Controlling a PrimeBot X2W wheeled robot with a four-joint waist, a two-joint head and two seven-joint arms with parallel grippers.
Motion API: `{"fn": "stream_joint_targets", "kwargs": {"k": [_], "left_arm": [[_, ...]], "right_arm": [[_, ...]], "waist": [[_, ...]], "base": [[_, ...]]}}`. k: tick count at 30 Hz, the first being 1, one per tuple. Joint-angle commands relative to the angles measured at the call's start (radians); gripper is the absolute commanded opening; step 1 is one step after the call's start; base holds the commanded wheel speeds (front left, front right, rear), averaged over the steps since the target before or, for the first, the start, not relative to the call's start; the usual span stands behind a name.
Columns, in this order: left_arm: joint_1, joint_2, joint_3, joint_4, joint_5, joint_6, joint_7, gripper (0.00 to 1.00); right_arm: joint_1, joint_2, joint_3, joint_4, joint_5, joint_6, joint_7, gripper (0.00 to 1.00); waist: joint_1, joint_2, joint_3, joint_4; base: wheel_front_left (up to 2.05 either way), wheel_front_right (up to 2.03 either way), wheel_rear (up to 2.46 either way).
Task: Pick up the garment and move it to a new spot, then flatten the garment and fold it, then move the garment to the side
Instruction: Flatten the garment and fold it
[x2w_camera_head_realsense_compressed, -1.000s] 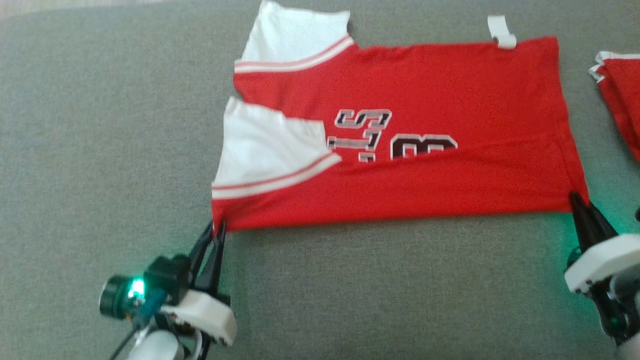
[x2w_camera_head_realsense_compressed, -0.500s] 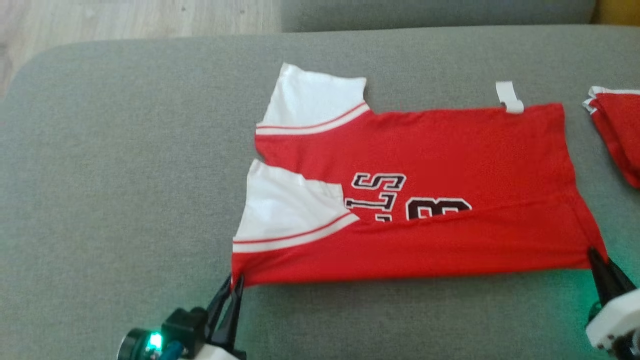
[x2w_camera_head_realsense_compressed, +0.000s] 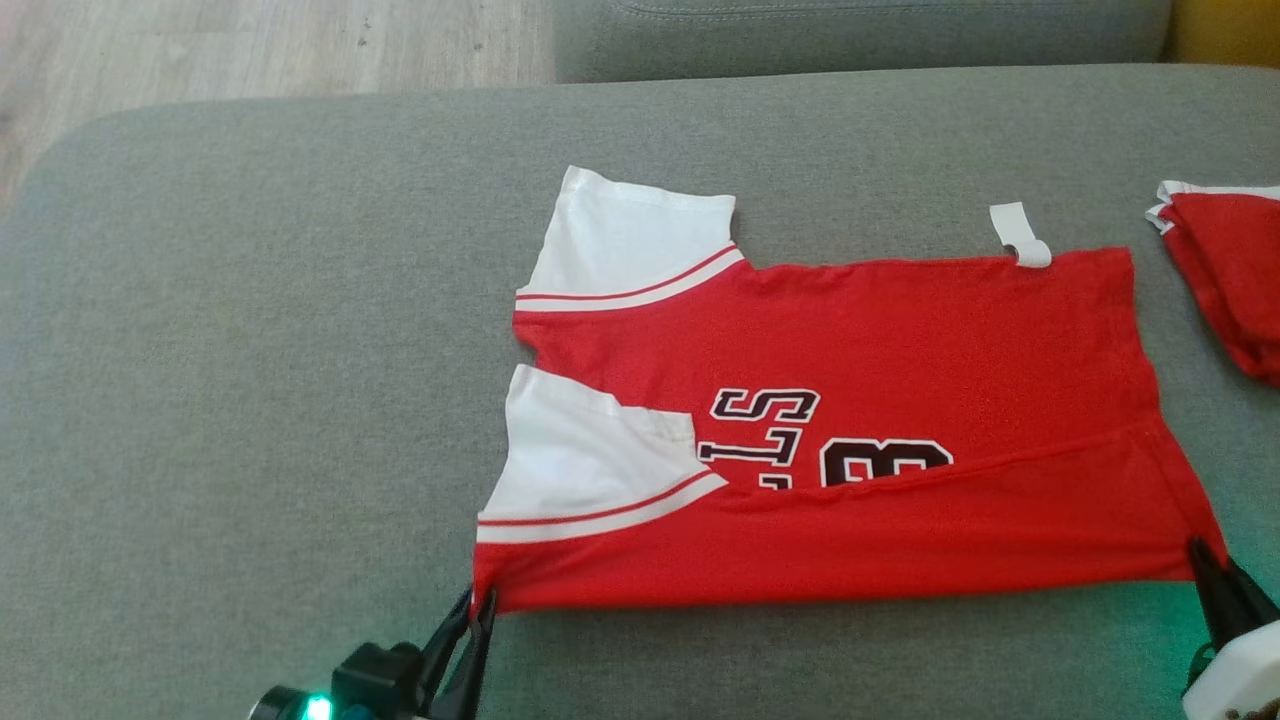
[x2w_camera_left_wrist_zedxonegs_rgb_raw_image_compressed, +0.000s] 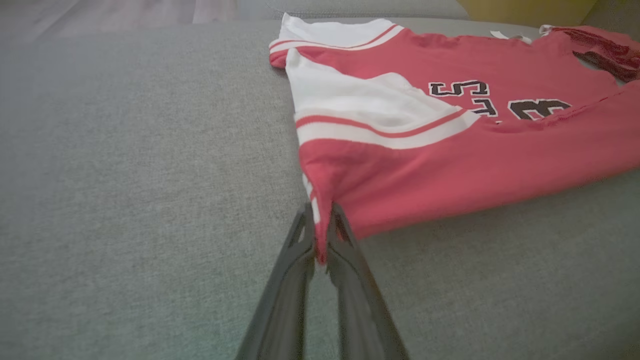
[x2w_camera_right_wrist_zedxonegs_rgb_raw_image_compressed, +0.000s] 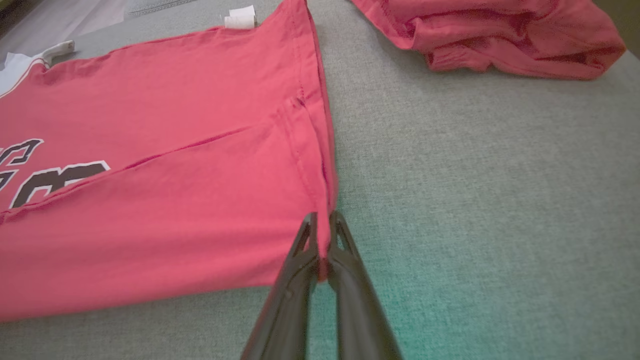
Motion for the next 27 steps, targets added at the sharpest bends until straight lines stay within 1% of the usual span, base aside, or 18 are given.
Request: {"fn": "stream_joint_targets", "kwargs": {"k": [1,2,3,4,8,9,12,15,17,19,20,21,23,27], "left_arm": [[-0.027,0.023,0.029,-0.016,-0.005,-0.003,0.010,0.25],[-0.030,0.023,0.024,-0.011,-0.005,-0.005,0.020,0.44],[-0.032,0.023,0.019,-0.007,-0.007,-0.007,0.033,0.88],[-0.037,0.024,0.014,-0.008,-0.005,-0.009,0.044,1.00],[-0.071,0.053,0.005,-0.039,0.001,-0.030,0.089,1.00],[-0.071,0.053,0.005,-0.039,0.001,-0.030,0.089,1.00],[-0.148,0.090,0.033,-0.093,0.006,-0.050,0.114,1.00],[-0.294,0.142,0.066,-0.134,0.021,-0.097,0.167,1.00],[-0.420,0.161,0.085,-0.143,0.009,-0.151,0.215,1.00],[-0.552,0.181,0.083,-0.119,-0.012,-0.238,0.286,1.00],[-0.618,0.184,0.085,-0.092,-0.034,-0.272,0.326,1.00],[-0.684,0.188,0.084,-0.062,-0.052,-0.295,0.367,1.00],[-0.805,0.185,0.077,0.011,-0.102,-0.323,0.443,1.00],[-0.996,0.180,0.046,0.170,-0.170,-0.338,0.542,1.00]], "right_arm": [[0.003,-0.029,-0.006,-0.032,-0.010,0.007,-0.006,0.99],[0.001,-0.025,-0.011,-0.035,-0.016,0.007,-0.009,1.00],[0.000,-0.021,-0.015,-0.039,-0.020,0.007,-0.012,1.00],[-0.002,-0.019,-0.018,-0.042,-0.026,0.007,-0.016,1.00],[-0.017,-0.013,-0.015,-0.060,-0.033,0.007,-0.027,1.00],[-0.017,-0.013,-0.015,-0.060,-0.033,0.007,-0.027,1.00],[-0.035,-0.007,-0.012,-0.085,-0.038,0.007,-0.036,1.00],[-0.061,-0.006,0.004,-0.113,-0.041,0.007,-0.037,1.00],[-0.084,-0.007,0.015,-0.131,-0.043,0.007,-0.038,1.00],[-0.108,-0.011,0.027,-0.148,-0.043,0.007,-0.036,1.00],[-0.119,-0.013,0.033,-0.155,-0.042,0.007,-0.036,1.00],[-0.130,-0.016,0.038,-0.163,-0.042,0.007,-0.035,1.00],[-0.151,-0.020,0.045,-0.174,-0.043,0.007,-0.034,1.00],[-0.185,-0.020,0.058,-0.181,-0.042,0.007,-0.039,1.00]], "waist": [[0.0000,-0.0001,0.003,-0.005],[0.0000,-0.0001,0.004,-0.008],[0.0000,-0.0001,0.005,-0.010],[0.0000,-0.0001,0.006,-0.013],[0.0000,-0.0001,0.015,-0.030],[0.0000,-0.0001,0.015,-0.030],[0.0000,-0.0001,0.036,-0.046],[0.0000,-0.0001,0.077,-0.071],[0.0000,-0.0001,0.113,-0.089],[0.0000,-0.0001,0.152,-0.110],[0.0000,-0.0001,0.169,-0.120],[0.0000,-0.0001,0.189,-0.131],[0.0000,-0.0001,0.224,-0.155],[0.0000,-0.0001,0.278,-0.203]], "base": [[0.00,0.00,0.00],[0.00,0.00,0.00],[0.00,0.00,0.00],[0.00,0.00,0.00],[0.00,0.00,0.00],[0.00,0.00,0.00],[0.00,0.00,0.00],[0.00,0.00,0.00],[0.00,0.00,0.00],[0.00,0.00,0.00],[0.00,0.00,0.00],[0.00,0.00,0.00],[0.00,0.00,0.00],[0.00,0.00,0.00]]}}
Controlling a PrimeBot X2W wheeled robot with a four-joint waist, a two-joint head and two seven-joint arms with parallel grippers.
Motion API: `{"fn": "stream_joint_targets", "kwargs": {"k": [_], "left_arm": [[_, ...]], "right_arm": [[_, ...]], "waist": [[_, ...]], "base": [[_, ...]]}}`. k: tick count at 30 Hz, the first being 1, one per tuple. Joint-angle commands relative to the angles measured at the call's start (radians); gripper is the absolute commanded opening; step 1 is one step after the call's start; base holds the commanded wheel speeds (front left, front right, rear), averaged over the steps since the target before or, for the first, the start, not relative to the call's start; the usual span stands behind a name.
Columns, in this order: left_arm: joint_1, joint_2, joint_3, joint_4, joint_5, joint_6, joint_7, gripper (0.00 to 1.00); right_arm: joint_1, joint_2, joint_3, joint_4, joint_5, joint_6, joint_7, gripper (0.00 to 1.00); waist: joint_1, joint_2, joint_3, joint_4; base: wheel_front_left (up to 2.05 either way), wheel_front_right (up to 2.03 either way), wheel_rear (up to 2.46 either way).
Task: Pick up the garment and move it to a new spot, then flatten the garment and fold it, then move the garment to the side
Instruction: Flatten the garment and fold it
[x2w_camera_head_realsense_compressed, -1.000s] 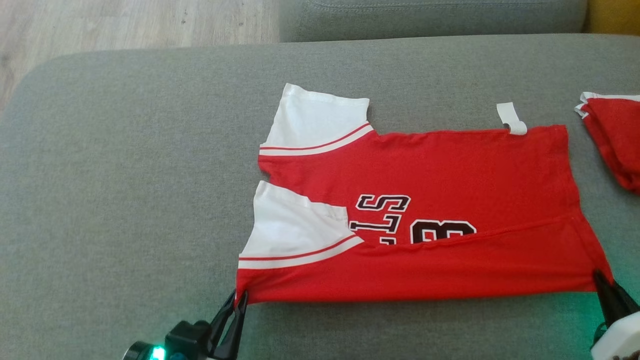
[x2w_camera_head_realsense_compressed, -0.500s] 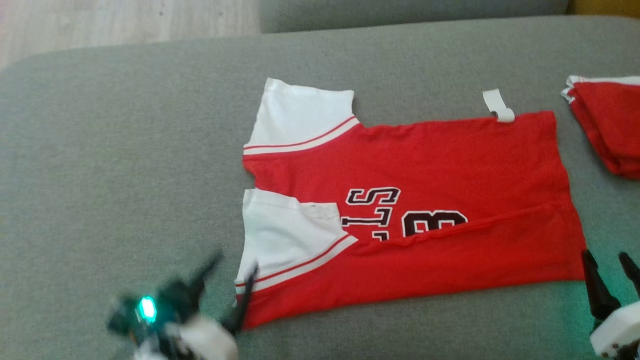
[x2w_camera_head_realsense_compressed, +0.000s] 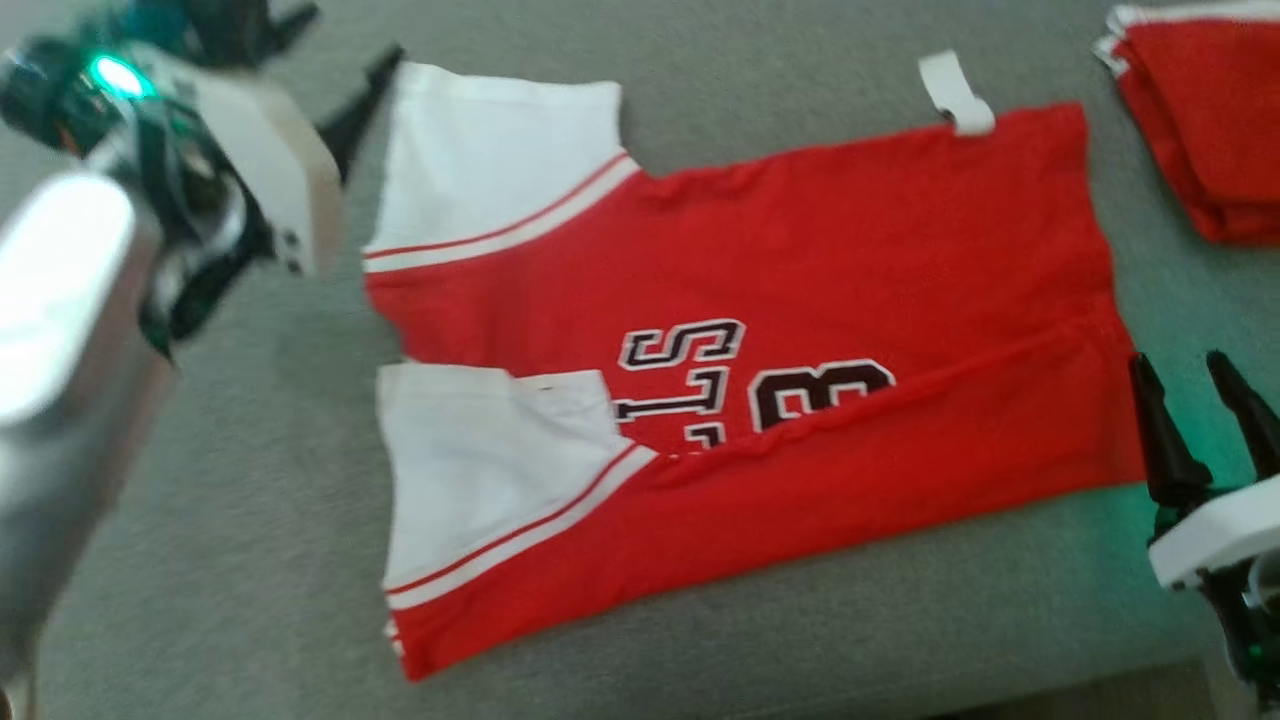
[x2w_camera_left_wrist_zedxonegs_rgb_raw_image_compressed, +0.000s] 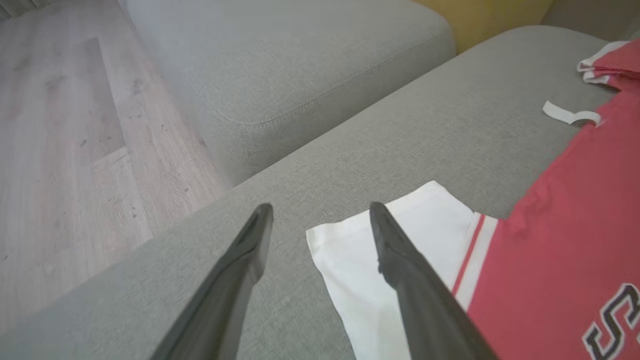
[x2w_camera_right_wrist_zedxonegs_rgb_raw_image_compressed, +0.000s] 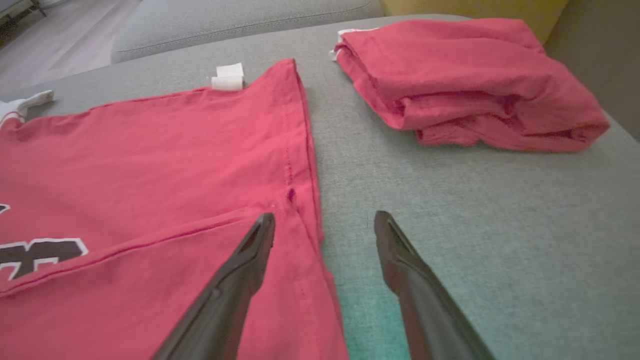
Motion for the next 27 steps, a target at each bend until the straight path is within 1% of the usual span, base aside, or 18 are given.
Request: {"fn": "stream_joint_targets", "kwargs": {"k": [1,6,10,13,21,25,26,27], "left_arm": [[-0.077,0.034,0.019,0.016,-0.014,-0.005,0.016,1.00],[-0.180,0.075,-0.090,0.155,-0.056,-0.006,0.016,1.00],[-0.223,0.098,-0.144,0.256,-0.080,-0.006,-0.008,1.00],[-0.246,0.113,-0.186,0.312,-0.072,-0.006,-0.025,1.00],[-0.281,0.122,-0.273,0.395,-0.109,-0.006,-0.066,1.00],[-0.294,0.127,-0.330,0.415,-0.125,-0.006,-0.057,1.00],[-0.295,0.126,-0.337,0.420,-0.141,-0.006,-0.048,0.95],[-0.294,0.125,-0.346,0.421,-0.158,-0.006,-0.040,0.66]], "right_arm": [[-0.013,-0.032,0.015,-0.030,-0.004,0.007,-0.017,1.00],[-0.035,-0.023,0.034,-0.019,0.001,0.007,-0.031,1.00],[-0.043,-0.016,0.044,-0.008,0.004,0.007,-0.046,1.00],[-0.044,-0.013,0.049,-0.002,0.006,0.007,-0.056,1.00],[-0.053,-0.010,0.057,0.010,0.006,0.007,-0.068,1.00],[-0.056,-0.012,0.054,0.013,0.005,0.007,-0.070,1.00],[-0.056,-0.012,0.054,0.013,0.004,0.007,-0.071,1.00],[-0.056,-0.013,0.052,0.014,0.003,0.007,-0.071,1.00]], "waist": [[-0.0004,0.0000,0.059,-0.063],[-0.0004,0.0000,0.089,-0.113],[-0.0004,0.0000,0.106,-0.140],[-0.0004,0.0000,0.116,-0.152],[-0.0004,0.0000,0.131,-0.170],[-0.0004,0.0000,0.133,-0.174],[-0.0004,0.0000,0.132,-0.174],[-0.0004,0.0000,0.131,-0.174]], "base": [[0.00,0.00,0.00],[0.00,0.00,0.00],[0.00,0.00,0.00],[0.00,0.00,0.00],[0.00,0.00,0.00],[0.00,0.00,0.00],[0.00,0.00,0.00],[0.00,0.00,0.00]]}}
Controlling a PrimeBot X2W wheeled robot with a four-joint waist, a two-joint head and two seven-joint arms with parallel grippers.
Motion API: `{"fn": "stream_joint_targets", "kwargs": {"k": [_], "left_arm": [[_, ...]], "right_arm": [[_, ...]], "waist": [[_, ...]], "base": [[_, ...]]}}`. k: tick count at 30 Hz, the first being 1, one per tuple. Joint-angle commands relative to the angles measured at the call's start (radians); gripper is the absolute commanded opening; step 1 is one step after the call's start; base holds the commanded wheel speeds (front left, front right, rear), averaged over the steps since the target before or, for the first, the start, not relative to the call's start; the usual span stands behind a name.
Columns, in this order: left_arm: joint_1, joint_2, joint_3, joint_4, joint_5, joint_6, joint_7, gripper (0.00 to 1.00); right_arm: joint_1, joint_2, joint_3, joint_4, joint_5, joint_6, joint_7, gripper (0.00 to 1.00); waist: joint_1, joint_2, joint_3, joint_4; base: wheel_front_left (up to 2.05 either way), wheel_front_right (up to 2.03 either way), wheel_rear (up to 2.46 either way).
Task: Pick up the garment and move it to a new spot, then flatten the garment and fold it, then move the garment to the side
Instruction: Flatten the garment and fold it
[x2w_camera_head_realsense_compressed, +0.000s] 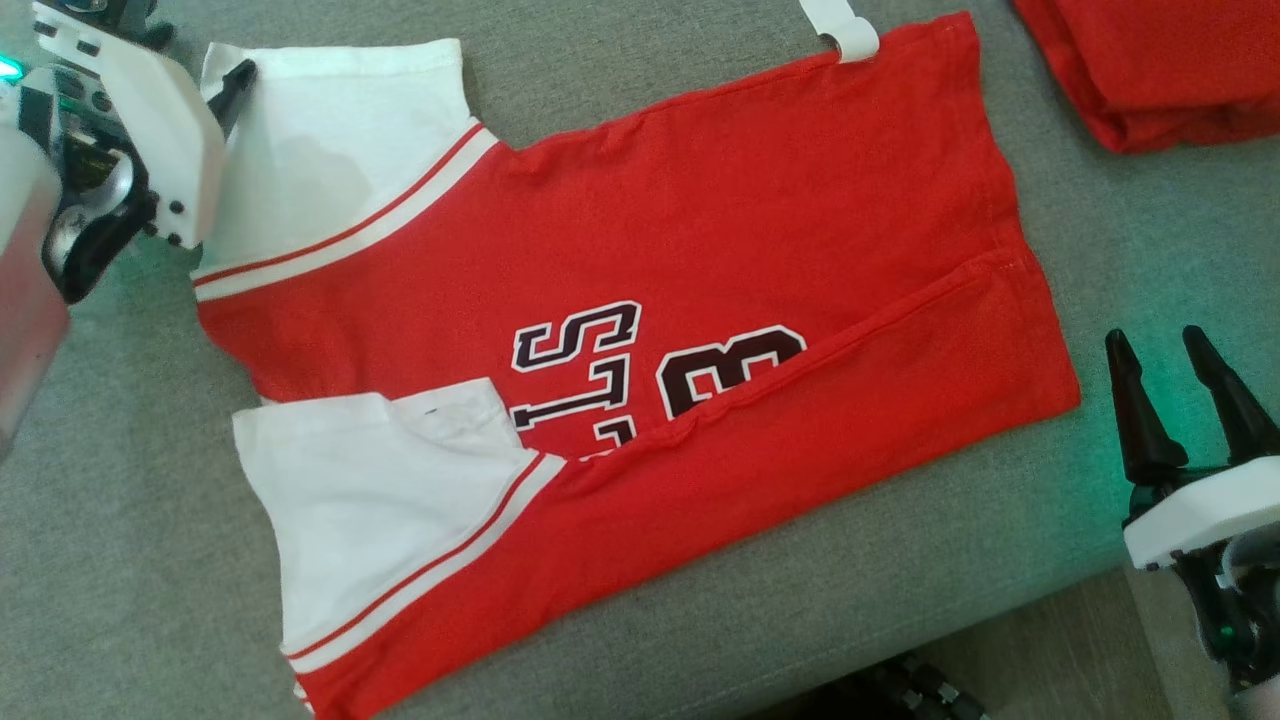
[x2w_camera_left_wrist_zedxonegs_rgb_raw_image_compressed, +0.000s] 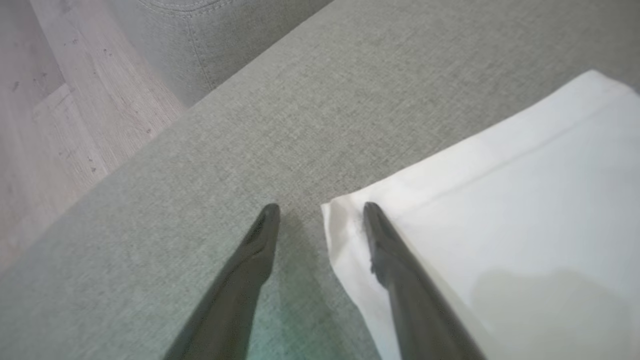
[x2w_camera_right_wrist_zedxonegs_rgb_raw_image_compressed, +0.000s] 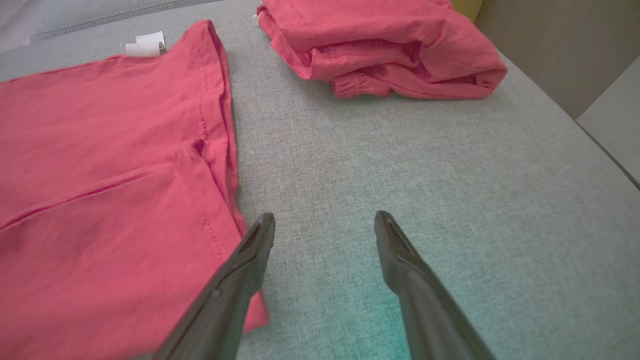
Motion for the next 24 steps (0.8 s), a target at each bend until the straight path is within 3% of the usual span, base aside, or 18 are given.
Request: {"fn": "stream_joint_targets", "kwargs": {"k": [1,3,10,14,15,24], "left_arm": [[-0.024,0.043,0.020,-0.004,-0.008,0.002,0.012,0.66],[-0.024,0.042,0.003,-0.012,-0.042,0.002,0.025,0.02],[-0.050,0.054,-0.076,-0.068,-0.079,0.002,-0.049,0.00],[-0.076,0.050,-0.124,-0.091,-0.080,0.002,-0.110,0.00],[-0.093,0.049,-0.147,-0.099,-0.082,0.002,-0.128,0.00],[-0.164,0.030,-0.231,-0.143,-0.089,0.002,-0.163,0.00]], "right_arm": [[0.001,-0.026,0.006,-0.021,0.001,0.007,-0.011,1.00],[0.001,-0.026,0.002,-0.021,-0.001,0.007,-0.013,1.00],[-0.023,-0.045,0.019,-0.070,0.013,0.007,-0.005,1.00],[-0.114,-0.088,0.065,-0.110,0.012,0.007,0.081,1.00],[-0.199,-0.104,0.108,-0.101,0.026,0.007,0.149,1.00],[-0.595,-0.103,0.242,0.217,0.057,0.007,0.336,1.00]], "waist": [[0.0000,0.0000,-0.001,0.000],[0.0000,0.0000,-0.003,0.002],[0.0000,0.0000,-0.030,0.027],[0.0000,0.0000,-0.049,0.049],[0.0000,0.0000,-0.053,0.058],[0.0000,0.0000,-0.038,0.124]], "base": [[0.00,0.00,0.00],[0.00,0.00,0.00],[0.00,0.00,0.00],[0.00,0.00,0.00],[0.00,0.00,0.00],[0.00,0.00,0.00]]}}
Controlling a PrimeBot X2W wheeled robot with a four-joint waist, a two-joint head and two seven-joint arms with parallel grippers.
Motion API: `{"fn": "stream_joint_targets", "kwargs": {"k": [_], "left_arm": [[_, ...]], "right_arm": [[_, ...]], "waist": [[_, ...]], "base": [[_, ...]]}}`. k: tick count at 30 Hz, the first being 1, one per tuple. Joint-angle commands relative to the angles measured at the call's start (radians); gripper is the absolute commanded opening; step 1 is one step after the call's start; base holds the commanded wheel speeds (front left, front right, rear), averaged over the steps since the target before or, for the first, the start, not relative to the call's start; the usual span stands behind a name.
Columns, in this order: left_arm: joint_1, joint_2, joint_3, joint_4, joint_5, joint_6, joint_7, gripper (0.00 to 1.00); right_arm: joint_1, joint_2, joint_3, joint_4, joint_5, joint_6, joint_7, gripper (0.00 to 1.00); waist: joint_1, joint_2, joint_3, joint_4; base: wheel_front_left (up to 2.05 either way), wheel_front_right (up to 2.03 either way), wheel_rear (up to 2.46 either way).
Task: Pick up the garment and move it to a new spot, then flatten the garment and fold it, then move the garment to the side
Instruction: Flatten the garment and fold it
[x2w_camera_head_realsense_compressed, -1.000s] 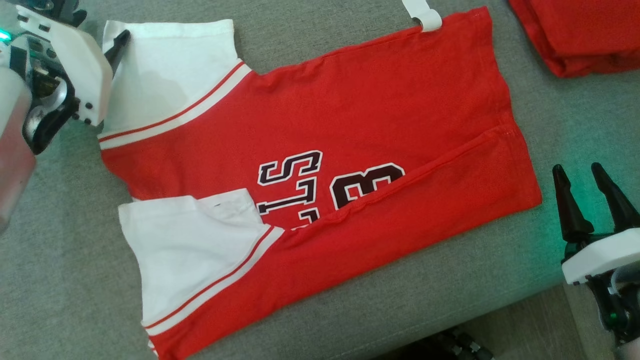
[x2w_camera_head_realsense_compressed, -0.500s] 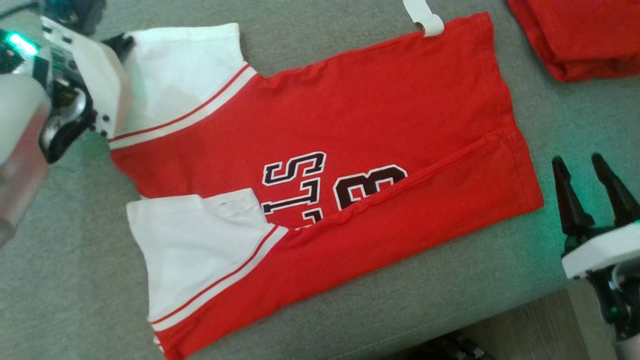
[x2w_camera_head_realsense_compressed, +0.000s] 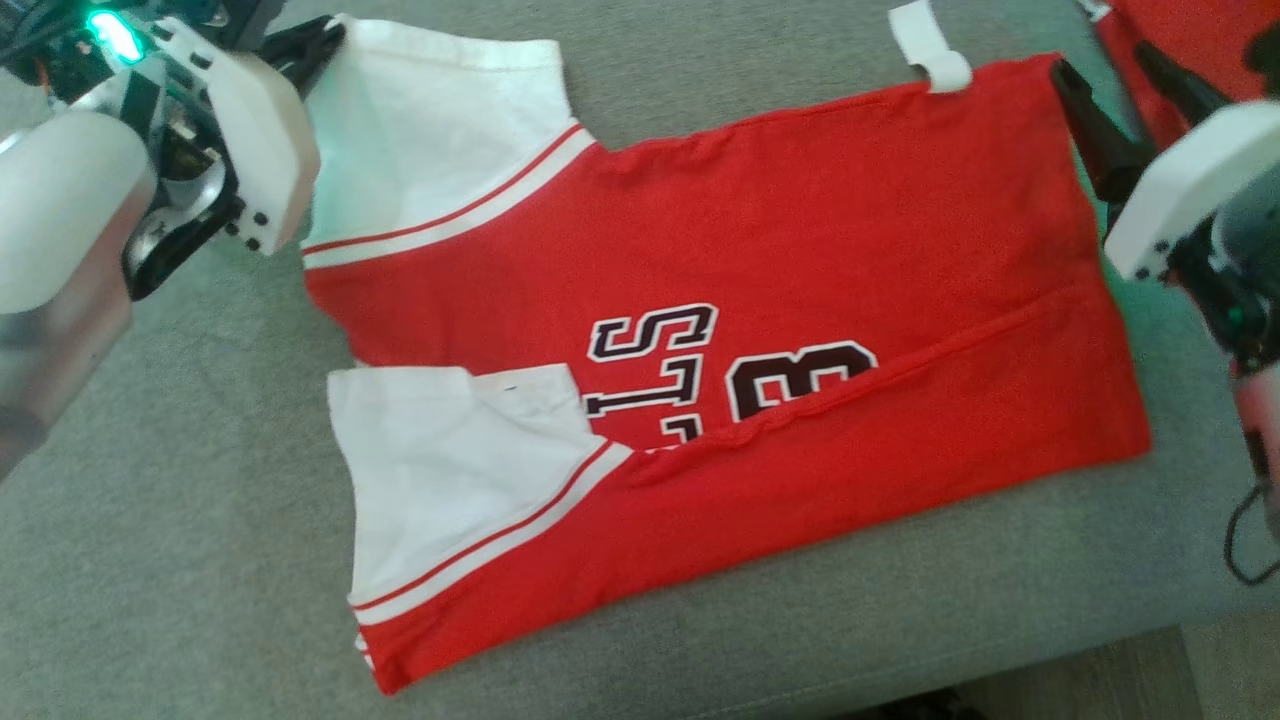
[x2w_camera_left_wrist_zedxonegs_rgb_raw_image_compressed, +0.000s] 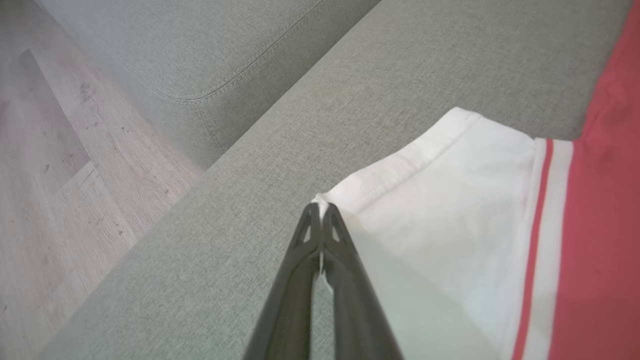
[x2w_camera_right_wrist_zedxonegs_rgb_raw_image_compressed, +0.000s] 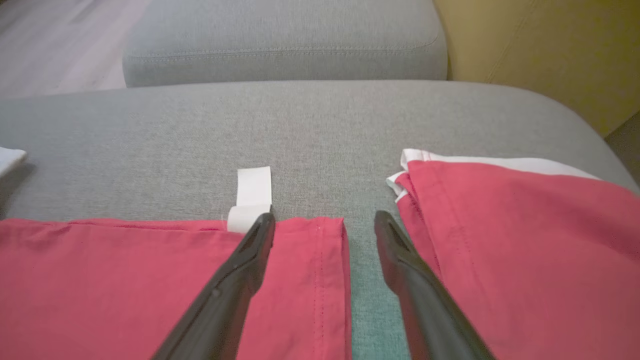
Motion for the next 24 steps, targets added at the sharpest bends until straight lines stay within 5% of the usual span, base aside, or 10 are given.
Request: {"fn": "stream_joint_targets", "kwargs": {"k": [1,7,22,24], "left_arm": [[-0.064,0.023,0.029,-0.024,-0.008,0.002,-0.010,0.00],[-0.083,0.017,0.007,-0.036,-0.010,0.002,-0.031,0.00],[-0.093,0.022,-0.009,-0.028,-0.024,0.002,-0.046,0.00],[-0.094,0.022,-0.010,-0.027,-0.024,0.002,-0.047,0.00]], "right_arm": [[-0.029,-0.012,0.018,0.036,0.004,0.007,0.019,1.00],[-0.123,0.000,0.070,0.192,0.041,0.007,0.037,1.00],[-0.199,-0.008,0.167,0.303,0.139,0.007,-0.027,1.00],[-0.205,-0.011,0.178,0.316,0.145,0.007,-0.036,0.72]], "waist": [[-0.0001,0.0000,0.006,0.019],[-0.0001,0.0000,0.011,0.040],[-0.0001,0.0000,0.023,0.059],[-0.0001,0.0000,0.024,0.060]], "base": [[0.00,0.00,0.00],[0.00,0.00,0.00],[0.00,0.00,0.00],[0.00,0.00,0.00]]}}
